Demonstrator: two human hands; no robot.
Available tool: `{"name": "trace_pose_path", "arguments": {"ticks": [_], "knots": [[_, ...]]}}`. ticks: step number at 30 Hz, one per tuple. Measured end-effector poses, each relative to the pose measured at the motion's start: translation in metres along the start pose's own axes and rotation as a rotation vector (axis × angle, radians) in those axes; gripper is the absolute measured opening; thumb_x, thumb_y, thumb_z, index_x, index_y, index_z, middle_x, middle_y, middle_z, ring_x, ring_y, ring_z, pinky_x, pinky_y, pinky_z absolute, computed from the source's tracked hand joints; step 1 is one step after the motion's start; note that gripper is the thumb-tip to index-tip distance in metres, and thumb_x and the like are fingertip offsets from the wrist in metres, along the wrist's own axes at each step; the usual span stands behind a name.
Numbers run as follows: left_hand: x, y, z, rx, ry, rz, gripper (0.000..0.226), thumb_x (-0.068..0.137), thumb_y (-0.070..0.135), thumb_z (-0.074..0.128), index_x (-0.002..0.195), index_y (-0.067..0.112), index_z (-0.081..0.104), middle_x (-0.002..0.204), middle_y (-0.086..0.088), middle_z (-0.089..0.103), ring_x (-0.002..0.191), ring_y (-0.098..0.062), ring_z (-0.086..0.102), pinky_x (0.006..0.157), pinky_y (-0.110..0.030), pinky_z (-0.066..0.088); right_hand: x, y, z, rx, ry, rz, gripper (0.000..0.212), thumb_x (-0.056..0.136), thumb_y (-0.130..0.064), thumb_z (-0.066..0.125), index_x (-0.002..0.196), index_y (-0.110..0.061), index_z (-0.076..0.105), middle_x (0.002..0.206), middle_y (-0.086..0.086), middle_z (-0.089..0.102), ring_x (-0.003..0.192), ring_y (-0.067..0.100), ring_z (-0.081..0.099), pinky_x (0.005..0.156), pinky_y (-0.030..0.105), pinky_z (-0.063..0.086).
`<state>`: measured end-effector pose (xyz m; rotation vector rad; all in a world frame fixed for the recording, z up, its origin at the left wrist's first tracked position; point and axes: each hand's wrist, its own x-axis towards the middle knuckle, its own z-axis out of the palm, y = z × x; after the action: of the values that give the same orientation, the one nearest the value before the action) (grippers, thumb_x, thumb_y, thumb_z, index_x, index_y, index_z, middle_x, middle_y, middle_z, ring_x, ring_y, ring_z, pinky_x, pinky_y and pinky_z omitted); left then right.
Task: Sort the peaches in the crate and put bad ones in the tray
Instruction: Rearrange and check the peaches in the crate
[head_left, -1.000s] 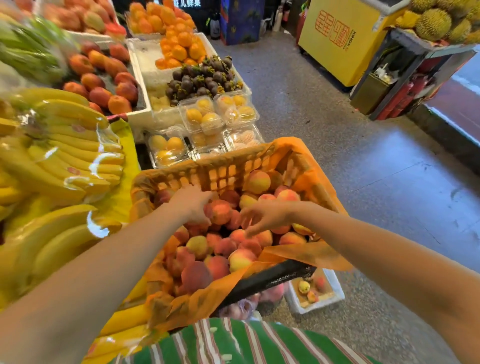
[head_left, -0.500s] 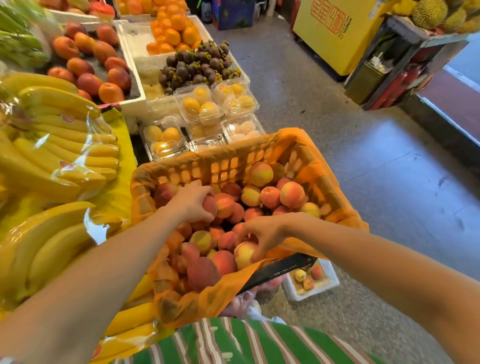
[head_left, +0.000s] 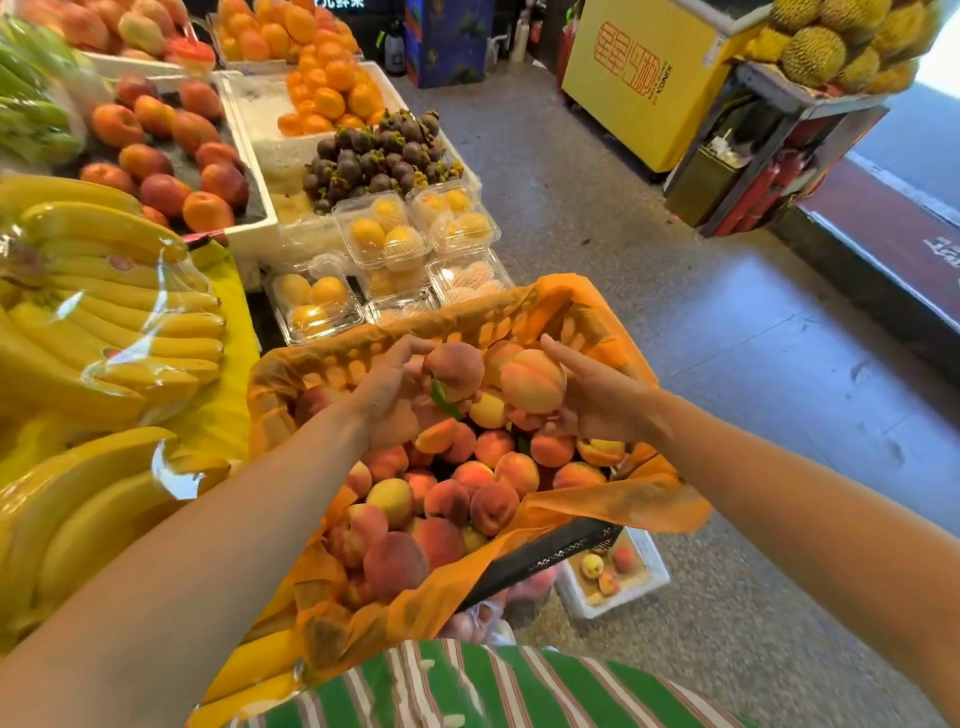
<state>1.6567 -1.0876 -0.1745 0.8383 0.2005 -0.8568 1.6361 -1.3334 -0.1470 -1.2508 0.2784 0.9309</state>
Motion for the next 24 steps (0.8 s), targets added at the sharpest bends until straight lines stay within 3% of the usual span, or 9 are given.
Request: {"name": "trace_pose_path", "arguments": {"ticks": [2, 3, 6, 7, 9, 11, 14, 16, 24], "knots": [[0.003, -0.001, 0.005, 0.009, -0.005, 0.001, 0.054, 0.086, 0.036, 0.054, 0.128, 0.002, 0.058, 0.104, -0.014, 0.062, 0.083, -0.024, 0.064, 0.074, -0.032, 0.059, -0.006, -0.002, -0.004, -0.027, 0.012, -0.032, 0.048, 0.087, -0.053, 0.052, 0.117, -0.017, 0.057, 0.109, 0.009, 0.062, 0.093, 0.022, 0.058, 0.067, 0.025, 0.055], [0.004, 0.000, 0.007, 0.018, -0.017, 0.006, 0.054, 0.084, 0.037, 0.058, 0.127, 0.004, 0.059, 0.102, -0.012, 0.065, 0.082, -0.022, 0.064, 0.074, -0.032, 0.058, -0.008, -0.004, -0.007, -0.058, 0.004, -0.068, 0.050, 0.085, -0.051, 0.057, 0.114, -0.010, 0.054, 0.105, 0.009, 0.061, 0.092, 0.020, 0.059, 0.068, 0.023, 0.054], [0.008, 0.000, 0.006, 0.023, -0.039, 0.042, 0.072, 0.069, 0.033, 0.079, 0.131, 0.004, 0.055, 0.111, -0.013, 0.064, 0.088, -0.026, 0.065, 0.078, -0.035, 0.059, -0.009, -0.009, -0.017, -0.215, 0.000, -0.204, 0.053, 0.090, -0.039, 0.058, 0.112, 0.008, 0.046, 0.102, 0.015, 0.053, 0.091, 0.030, 0.052, 0.075, 0.026, 0.048], [0.012, -0.001, 0.006, 0.010, -0.015, 0.060, 0.070, 0.070, 0.031, 0.080, 0.130, 0.003, 0.054, 0.113, -0.014, 0.063, 0.091, -0.028, 0.065, 0.078, -0.037, 0.059, -0.008, -0.009, -0.021, -0.269, 0.091, -0.230, 0.058, 0.085, -0.037, 0.063, 0.122, 0.005, 0.047, 0.113, 0.019, 0.056, 0.101, 0.033, 0.057, 0.084, 0.031, 0.050], [0.019, -0.002, 0.007, -0.014, 0.081, 0.115, 0.041, 0.084, 0.027, 0.069, 0.115, 0.002, 0.059, 0.108, -0.016, 0.066, 0.092, -0.029, 0.066, 0.081, -0.040, 0.059, -0.007, -0.013, -0.032, -0.376, 0.269, -0.271, 0.071, 0.069, -0.038, 0.078, 0.130, -0.012, 0.052, 0.128, 0.015, 0.057, 0.116, 0.028, 0.059, 0.097, 0.038, 0.049], [0.025, -0.002, 0.011, -0.017, 0.156, 0.149, 0.027, 0.093, 0.027, 0.058, 0.106, 0.004, 0.060, 0.101, -0.016, 0.068, 0.091, -0.028, 0.066, 0.083, -0.042, 0.057, -0.007, -0.018, -0.039, -0.619, 0.382, -0.343, 0.069, 0.065, -0.035, 0.085, 0.126, -0.020, 0.056, 0.125, 0.009, 0.058, 0.114, 0.024, 0.059, 0.096, 0.037, 0.052], [0.032, 0.000, 0.015, -0.006, 0.227, 0.136, 0.026, 0.093, 0.029, 0.059, 0.105, 0.007, 0.058, 0.100, -0.016, 0.066, 0.090, -0.027, 0.066, 0.081, -0.043, 0.056, -0.001, -0.026, -0.049, -1.012, 0.452, -0.444, 0.058, 0.071, -0.023, 0.085, 0.123, -0.019, 0.060, 0.121, 0.004, 0.056, 0.112, 0.019, 0.056, 0.091, 0.028, 0.051], [0.036, 0.000, 0.014, 0.033, 0.267, 0.098, 0.027, 0.091, 0.030, 0.062, 0.106, 0.008, 0.058, 0.101, -0.015, 0.065, 0.088, -0.026, 0.066, 0.079, -0.043, 0.057, 0.011, -0.028, -0.056, -1.264, 0.481, -0.459, 0.060, 0.070, -0.027, 0.085, 0.124, -0.018, 0.060, 0.120, 0.004, 0.057, 0.113, 0.019, 0.051, 0.095, 0.034, 0.046], [0.046, 0.000, 0.008, 0.052, 0.381, -0.005, 0.036, 0.085, 0.033, 0.070, 0.108, 0.008, 0.058, 0.122, -0.015, 0.057, 0.097, -0.029, 0.064, 0.069, -0.044, 0.060, 0.054, -0.033, -0.059, -1.707, 0.483, -0.298, 0.054, 0.075, -0.027, 0.074, 0.121, -0.012, 0.048, 0.116, 0.010, 0.057, 0.109, 0.028, 0.054, 0.089, 0.041, 0.045]]}}
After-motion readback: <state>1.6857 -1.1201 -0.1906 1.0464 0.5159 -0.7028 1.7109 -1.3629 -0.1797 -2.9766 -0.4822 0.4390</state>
